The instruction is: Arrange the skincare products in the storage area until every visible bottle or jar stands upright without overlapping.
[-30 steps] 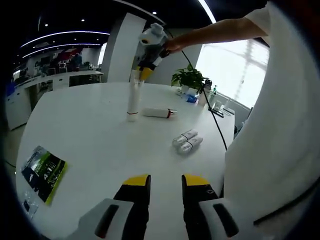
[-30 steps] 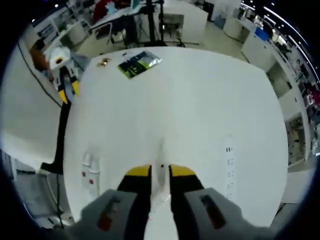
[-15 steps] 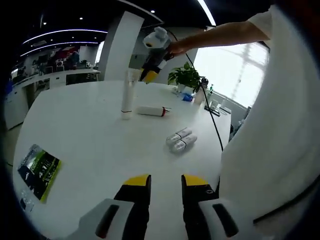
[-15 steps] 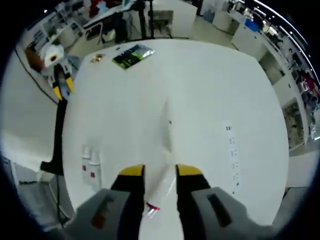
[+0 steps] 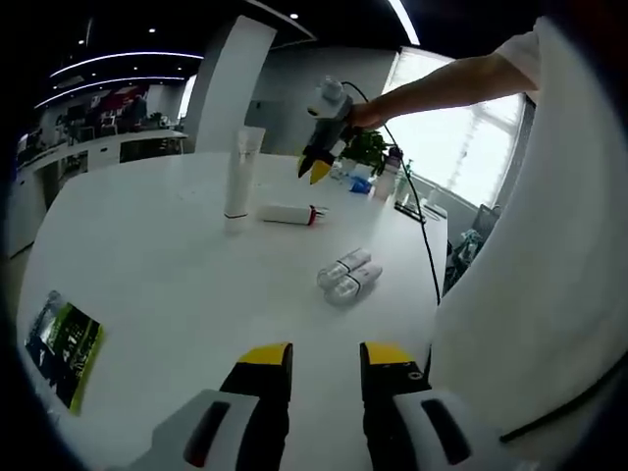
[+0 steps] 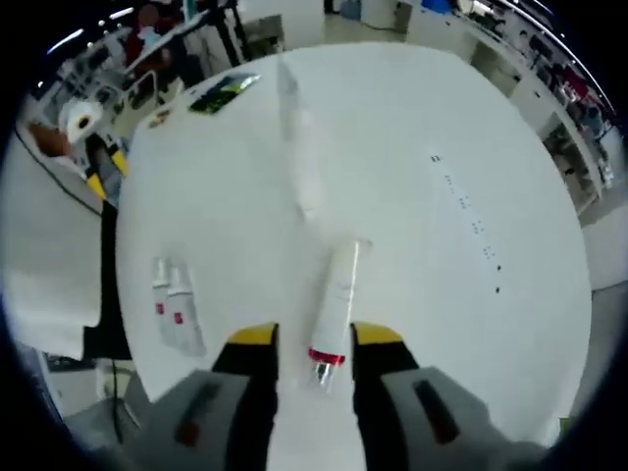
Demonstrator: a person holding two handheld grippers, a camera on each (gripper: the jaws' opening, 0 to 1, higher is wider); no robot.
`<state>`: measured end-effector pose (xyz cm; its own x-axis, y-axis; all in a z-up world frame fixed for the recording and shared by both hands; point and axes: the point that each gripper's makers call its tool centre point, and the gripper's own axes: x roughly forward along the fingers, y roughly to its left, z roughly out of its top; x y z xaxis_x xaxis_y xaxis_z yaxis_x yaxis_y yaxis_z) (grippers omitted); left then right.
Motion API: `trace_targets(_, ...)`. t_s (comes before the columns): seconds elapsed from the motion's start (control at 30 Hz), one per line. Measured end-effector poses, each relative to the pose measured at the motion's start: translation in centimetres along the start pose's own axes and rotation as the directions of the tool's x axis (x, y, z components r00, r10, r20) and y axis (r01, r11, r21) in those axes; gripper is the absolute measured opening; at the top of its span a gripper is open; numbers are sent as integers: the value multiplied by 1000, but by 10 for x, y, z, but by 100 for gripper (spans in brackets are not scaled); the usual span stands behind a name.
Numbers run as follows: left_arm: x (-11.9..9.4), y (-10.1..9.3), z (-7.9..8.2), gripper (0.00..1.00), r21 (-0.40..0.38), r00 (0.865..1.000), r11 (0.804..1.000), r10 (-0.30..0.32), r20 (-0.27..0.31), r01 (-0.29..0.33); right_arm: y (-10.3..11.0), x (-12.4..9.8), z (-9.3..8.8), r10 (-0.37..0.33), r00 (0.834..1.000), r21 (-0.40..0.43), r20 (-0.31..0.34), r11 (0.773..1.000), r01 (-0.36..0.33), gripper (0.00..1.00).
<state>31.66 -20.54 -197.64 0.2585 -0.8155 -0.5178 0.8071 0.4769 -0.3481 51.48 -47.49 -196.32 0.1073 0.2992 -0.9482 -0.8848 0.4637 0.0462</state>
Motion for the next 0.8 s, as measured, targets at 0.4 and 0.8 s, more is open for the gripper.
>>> trace_targets(0.4,17,2,4,27,-12,999,1000,-6,-38,6,-15,24,-30,-12,1000,80,0,997,12,33)
trace_targets(0.8,31,9,11,28,-40,999,999,9,-52,-11,-16,54,-41,45,998,95,-34,995,-41,32)
